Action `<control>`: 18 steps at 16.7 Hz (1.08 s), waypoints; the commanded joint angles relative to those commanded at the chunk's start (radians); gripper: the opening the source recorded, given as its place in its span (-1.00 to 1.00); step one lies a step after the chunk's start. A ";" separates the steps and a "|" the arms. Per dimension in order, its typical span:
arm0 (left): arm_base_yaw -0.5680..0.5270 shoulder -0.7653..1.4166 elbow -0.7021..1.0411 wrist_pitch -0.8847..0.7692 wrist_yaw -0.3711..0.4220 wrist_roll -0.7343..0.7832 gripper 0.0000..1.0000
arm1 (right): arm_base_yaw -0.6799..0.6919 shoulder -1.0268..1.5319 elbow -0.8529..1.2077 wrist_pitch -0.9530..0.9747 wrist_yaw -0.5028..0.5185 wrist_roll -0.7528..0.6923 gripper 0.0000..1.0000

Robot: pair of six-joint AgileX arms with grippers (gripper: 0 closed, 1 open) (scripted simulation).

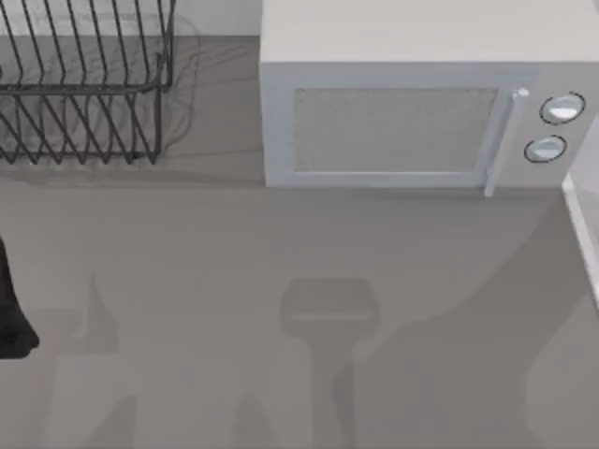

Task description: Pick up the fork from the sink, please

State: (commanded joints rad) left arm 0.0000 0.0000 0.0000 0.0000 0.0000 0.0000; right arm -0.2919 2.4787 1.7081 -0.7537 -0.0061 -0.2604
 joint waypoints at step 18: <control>0.000 0.000 0.000 0.000 0.000 0.000 1.00 | 0.013 -0.203 0.262 -0.470 -0.003 0.011 -1.00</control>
State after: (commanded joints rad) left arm 0.0000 0.0000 0.0000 0.0000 0.0000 0.0000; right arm -0.2786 2.2759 1.9704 -1.2234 -0.0086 -0.2496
